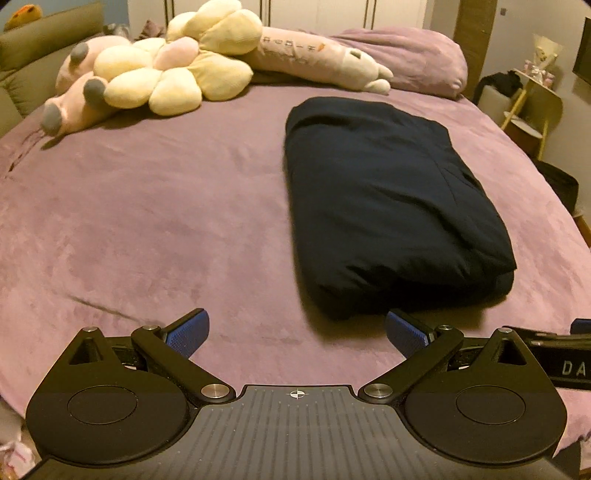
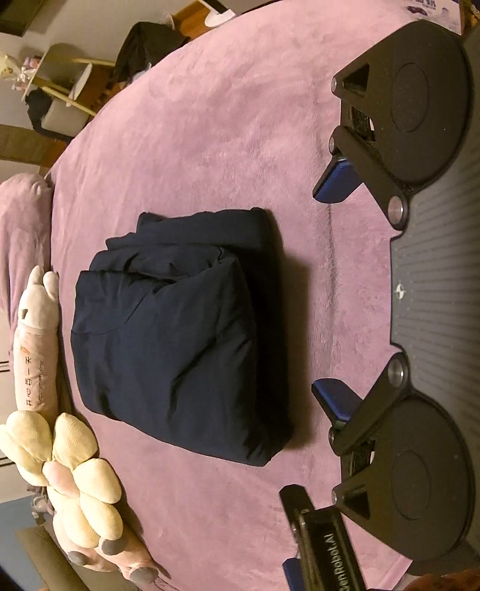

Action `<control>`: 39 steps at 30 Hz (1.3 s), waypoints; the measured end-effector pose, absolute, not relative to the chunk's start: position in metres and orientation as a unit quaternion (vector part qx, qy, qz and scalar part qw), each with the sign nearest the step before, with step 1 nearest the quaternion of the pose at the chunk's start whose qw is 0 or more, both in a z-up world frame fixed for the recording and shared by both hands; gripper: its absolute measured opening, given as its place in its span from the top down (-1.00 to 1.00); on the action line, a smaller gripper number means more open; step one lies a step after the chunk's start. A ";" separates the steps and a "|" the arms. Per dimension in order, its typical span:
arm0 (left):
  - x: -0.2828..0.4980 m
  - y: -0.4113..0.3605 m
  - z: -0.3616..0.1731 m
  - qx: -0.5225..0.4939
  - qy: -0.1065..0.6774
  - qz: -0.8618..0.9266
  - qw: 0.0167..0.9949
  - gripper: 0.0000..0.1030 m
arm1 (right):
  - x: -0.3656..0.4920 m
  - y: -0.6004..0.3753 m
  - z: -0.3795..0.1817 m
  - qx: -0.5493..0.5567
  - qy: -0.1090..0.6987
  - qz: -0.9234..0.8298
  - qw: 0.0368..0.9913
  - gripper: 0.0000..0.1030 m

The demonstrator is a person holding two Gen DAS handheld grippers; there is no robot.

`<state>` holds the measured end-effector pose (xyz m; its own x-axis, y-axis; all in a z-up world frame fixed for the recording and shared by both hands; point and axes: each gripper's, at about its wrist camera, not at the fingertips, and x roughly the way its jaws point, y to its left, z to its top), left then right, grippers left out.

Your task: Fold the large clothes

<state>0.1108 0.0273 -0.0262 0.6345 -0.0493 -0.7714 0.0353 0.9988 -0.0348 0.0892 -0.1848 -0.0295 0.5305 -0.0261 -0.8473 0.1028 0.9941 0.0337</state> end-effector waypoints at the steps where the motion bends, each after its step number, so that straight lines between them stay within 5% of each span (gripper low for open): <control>1: 0.110 0.027 -0.026 -0.005 0.426 -0.022 0.904 -1.00 | 0.089 -0.184 -0.029 0.038 0.485 -0.043 0.873 -0.96; 39: 0.101 0.016 -0.023 0.002 0.442 -0.030 0.897 -1.00 | 0.084 -0.191 -0.022 0.044 0.492 -0.054 0.868 -0.96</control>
